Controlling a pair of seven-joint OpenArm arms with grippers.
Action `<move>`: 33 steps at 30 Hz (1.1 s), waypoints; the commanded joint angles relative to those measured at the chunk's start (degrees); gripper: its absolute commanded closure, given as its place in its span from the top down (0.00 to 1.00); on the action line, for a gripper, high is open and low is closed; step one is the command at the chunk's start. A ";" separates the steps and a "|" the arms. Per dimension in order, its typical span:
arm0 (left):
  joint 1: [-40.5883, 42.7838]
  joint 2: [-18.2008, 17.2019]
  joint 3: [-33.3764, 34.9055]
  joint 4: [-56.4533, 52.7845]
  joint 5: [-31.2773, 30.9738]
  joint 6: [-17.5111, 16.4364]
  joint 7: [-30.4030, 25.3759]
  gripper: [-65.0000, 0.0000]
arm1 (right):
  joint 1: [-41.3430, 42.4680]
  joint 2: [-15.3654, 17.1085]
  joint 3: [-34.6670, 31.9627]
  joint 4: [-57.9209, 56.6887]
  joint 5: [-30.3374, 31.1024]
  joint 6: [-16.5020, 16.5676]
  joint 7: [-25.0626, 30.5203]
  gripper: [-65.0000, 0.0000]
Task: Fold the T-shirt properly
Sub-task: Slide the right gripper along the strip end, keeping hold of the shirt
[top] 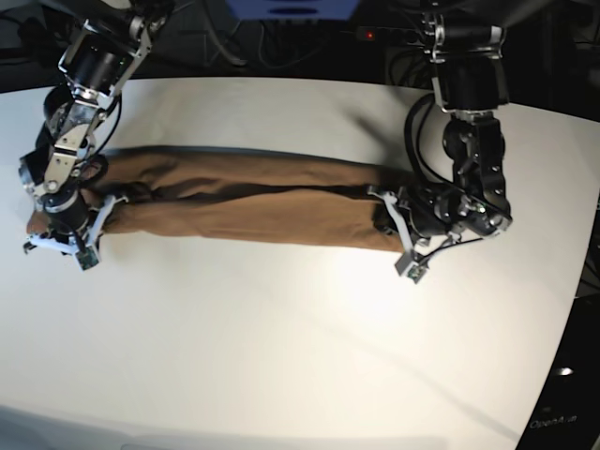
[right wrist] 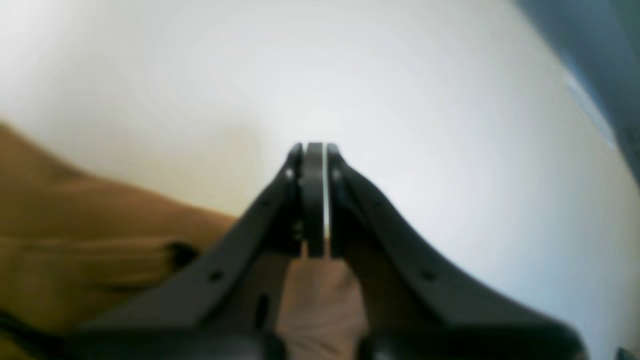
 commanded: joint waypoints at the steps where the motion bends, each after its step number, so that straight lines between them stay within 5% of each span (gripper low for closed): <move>1: 0.89 0.03 0.19 -0.69 4.27 0.29 5.10 0.04 | 0.54 0.72 -0.45 0.79 0.84 -0.53 1.11 0.00; 12: 0.53 0.12 0.19 -0.69 4.36 0.29 5.10 0.04 | -1.57 1.07 -1.33 1.14 0.84 -0.53 1.20 0.00; 33: 0.36 -0.23 0.10 -1.21 4.01 0.29 4.58 0.04 | -20.03 -0.78 -1.60 12.66 1.01 -0.53 6.56 0.00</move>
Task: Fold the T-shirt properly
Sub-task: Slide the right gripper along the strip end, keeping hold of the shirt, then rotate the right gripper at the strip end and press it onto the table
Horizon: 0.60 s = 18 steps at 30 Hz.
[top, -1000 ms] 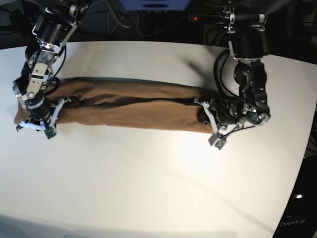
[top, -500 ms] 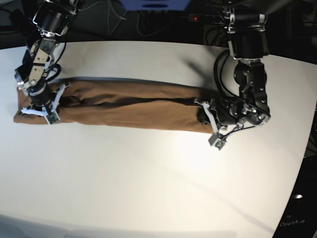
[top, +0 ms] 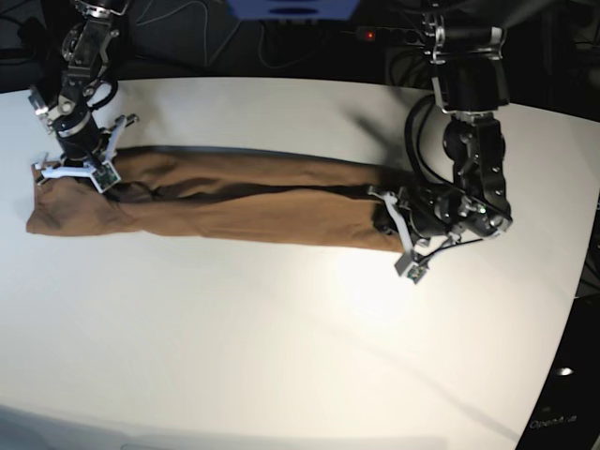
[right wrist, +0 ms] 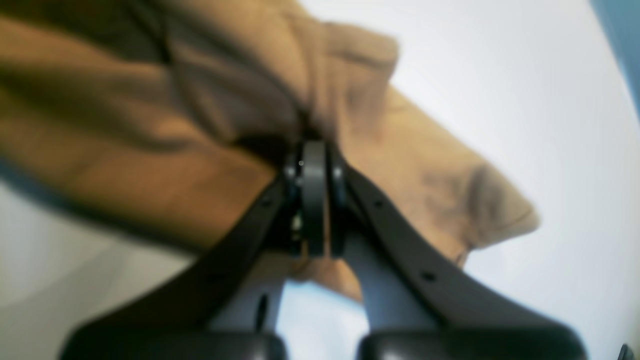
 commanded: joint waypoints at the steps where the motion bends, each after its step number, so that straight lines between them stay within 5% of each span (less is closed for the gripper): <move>1: 0.64 -0.19 0.21 -0.93 4.03 0.49 4.53 0.04 | -0.36 0.51 0.28 1.18 0.90 -0.47 0.84 0.00; 7: 0.64 -0.28 0.21 -0.93 4.03 0.49 4.53 0.04 | -0.98 -1.33 1.07 4.96 0.90 -0.47 0.48 0.00; 13: 0.64 -0.28 0.21 -0.93 4.20 0.49 4.53 0.04 | -0.98 -9.33 1.43 17.71 0.90 -0.47 -0.22 0.00; 18: 0.64 -0.28 0.21 -0.93 4.20 0.49 4.53 0.04 | 3.33 -10.48 -1.83 18.24 1.08 -0.47 -8.04 0.00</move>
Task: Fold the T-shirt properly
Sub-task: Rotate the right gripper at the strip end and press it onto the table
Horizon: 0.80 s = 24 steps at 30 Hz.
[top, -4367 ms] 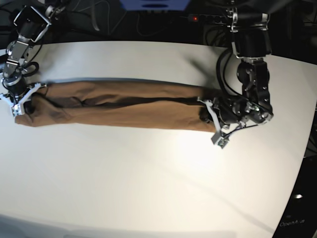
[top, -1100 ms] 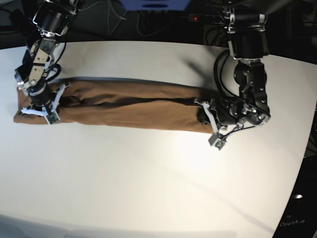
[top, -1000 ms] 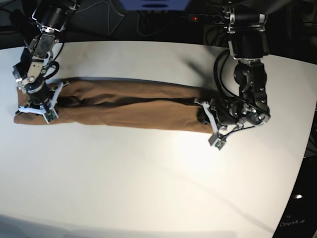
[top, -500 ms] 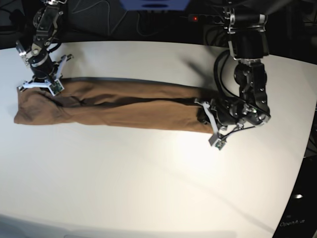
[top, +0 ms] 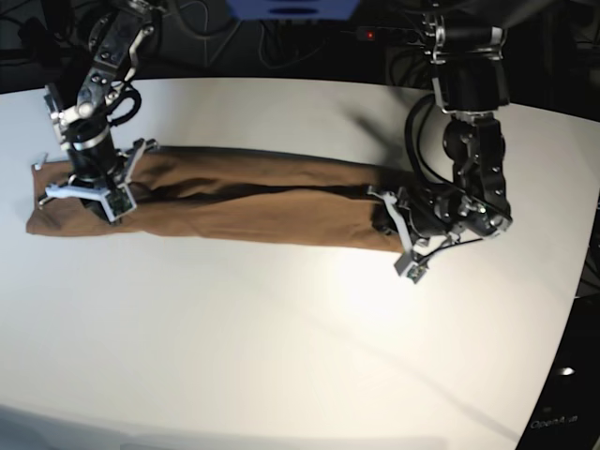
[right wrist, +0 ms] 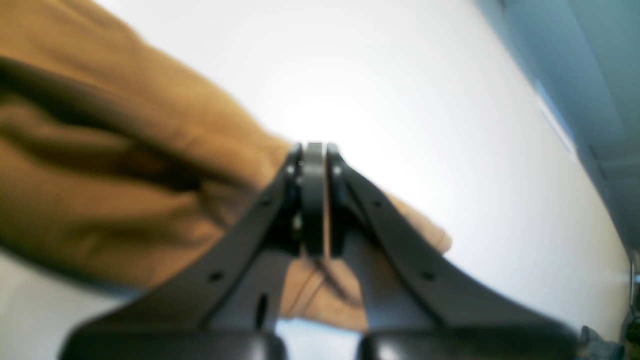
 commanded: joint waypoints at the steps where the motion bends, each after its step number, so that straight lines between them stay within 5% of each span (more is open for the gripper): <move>1: 0.73 -0.14 0.21 -0.80 4.51 0.56 4.91 0.04 | 2.31 0.36 -0.72 1.06 1.80 -0.84 -1.13 0.00; 6: 0.82 -0.14 0.21 -0.80 4.42 0.56 4.91 0.04 | 11.98 3.53 -1.68 1.06 7.08 -0.84 -15.28 0.00; 15: 0.99 -0.14 0.21 -0.80 4.60 0.56 4.91 0.04 | 23.59 7.31 -1.59 1.06 17.10 -0.84 -48.69 0.00; 24: 0.99 -0.14 0.21 -0.80 4.33 0.56 4.91 0.04 | 25.17 4.32 2.36 1.23 24.31 -0.84 -67.85 0.00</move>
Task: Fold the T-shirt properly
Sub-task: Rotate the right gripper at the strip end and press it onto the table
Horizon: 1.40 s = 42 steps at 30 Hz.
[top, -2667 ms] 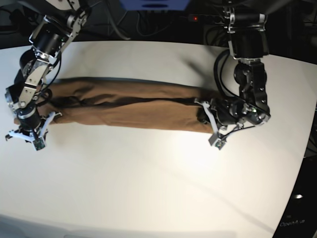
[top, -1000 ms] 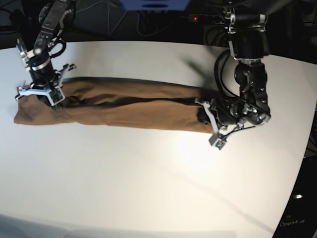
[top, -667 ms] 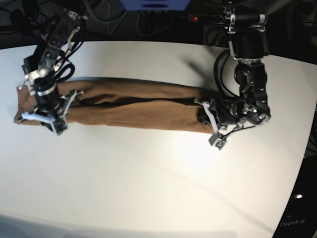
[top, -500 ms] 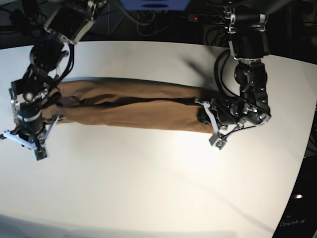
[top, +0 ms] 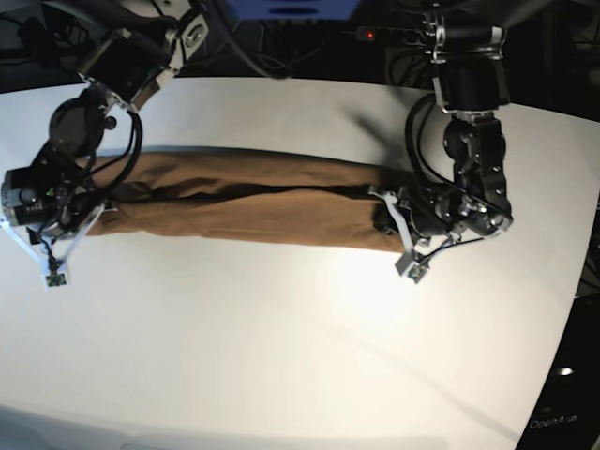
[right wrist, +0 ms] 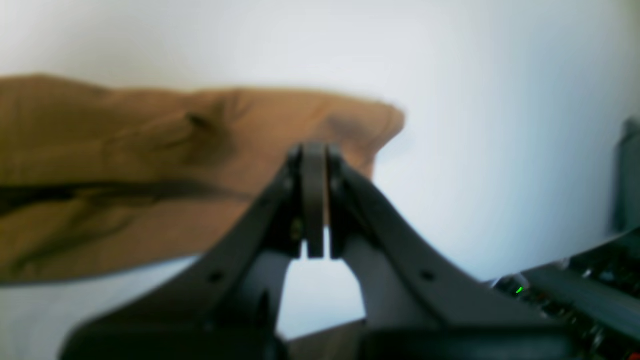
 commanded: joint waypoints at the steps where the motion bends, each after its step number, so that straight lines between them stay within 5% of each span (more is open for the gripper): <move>1: 0.82 -0.12 0.28 -0.78 4.31 0.51 4.99 0.04 | 2.38 0.36 -0.20 1.08 0.25 -0.27 -0.66 0.00; 5: 0.82 0.14 0.28 -0.78 4.40 0.51 4.99 0.04 | 4.93 -0.16 -0.46 0.99 2.97 -0.27 -7.21 0.00; 14: 0.91 0.32 0.28 -0.69 4.31 0.51 5.17 0.04 | 8.62 -0.52 -0.64 0.37 9.83 -0.27 -7.21 0.01; 24: 0.91 0.32 0.28 -0.51 4.40 0.51 5.26 0.04 | 9.32 0.98 -0.55 -13.52 15.63 -0.27 -7.21 0.01; 42: 0.91 0.32 0.28 -0.42 4.22 0.51 5.43 0.04 | 9.76 2.74 -2.22 -22.75 16.07 -0.27 -5.14 0.01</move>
